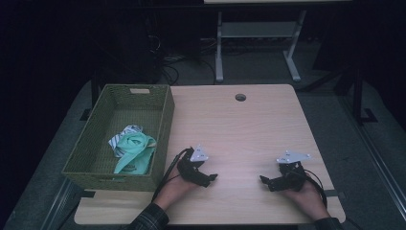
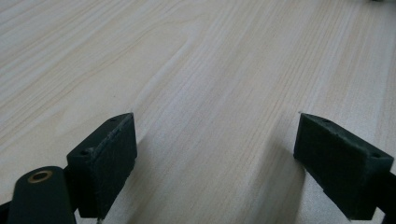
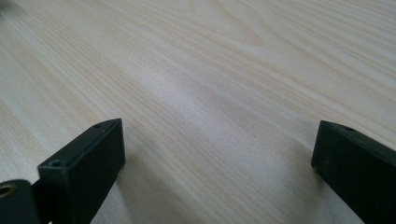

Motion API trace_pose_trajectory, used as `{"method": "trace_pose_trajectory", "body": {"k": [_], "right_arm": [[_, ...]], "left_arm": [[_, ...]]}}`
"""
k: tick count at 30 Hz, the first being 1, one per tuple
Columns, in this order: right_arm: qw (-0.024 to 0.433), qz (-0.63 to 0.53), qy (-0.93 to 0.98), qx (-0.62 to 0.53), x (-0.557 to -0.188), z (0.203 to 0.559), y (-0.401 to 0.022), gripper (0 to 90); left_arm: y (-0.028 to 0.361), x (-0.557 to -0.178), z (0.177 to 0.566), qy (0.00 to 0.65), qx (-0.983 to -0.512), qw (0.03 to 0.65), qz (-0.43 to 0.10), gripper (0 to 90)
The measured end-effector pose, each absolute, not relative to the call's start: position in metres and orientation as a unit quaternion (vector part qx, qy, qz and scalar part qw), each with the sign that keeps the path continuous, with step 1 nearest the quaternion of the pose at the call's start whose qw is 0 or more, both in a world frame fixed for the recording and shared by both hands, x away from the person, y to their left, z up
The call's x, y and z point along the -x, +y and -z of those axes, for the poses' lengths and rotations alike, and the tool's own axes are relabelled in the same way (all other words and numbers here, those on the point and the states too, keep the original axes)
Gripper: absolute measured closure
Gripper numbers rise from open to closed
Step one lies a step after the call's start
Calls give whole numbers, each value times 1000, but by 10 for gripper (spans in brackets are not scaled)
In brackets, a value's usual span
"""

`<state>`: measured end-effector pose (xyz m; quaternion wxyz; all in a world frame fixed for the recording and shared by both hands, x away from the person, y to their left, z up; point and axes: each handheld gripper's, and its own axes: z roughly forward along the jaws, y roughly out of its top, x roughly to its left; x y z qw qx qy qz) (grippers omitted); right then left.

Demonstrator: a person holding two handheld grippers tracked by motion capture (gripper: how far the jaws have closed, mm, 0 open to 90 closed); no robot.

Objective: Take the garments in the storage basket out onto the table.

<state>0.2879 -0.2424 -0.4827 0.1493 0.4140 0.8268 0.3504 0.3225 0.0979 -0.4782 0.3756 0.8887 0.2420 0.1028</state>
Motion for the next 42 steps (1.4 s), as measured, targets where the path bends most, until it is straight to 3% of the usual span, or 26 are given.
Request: {"method": "trace_pose_trajectory", "body": {"k": [18, 42], "right_arm": [[149, -350, 827, -414, -288, 483, -242, 23], [150, -351, 827, -413, -288, 483, -242, 23]], "left_arm": [[100, -327, 469, 264, -902, 326, -100, 129], [107, -326, 453, 274, -894, 340, -100, 136]]}}
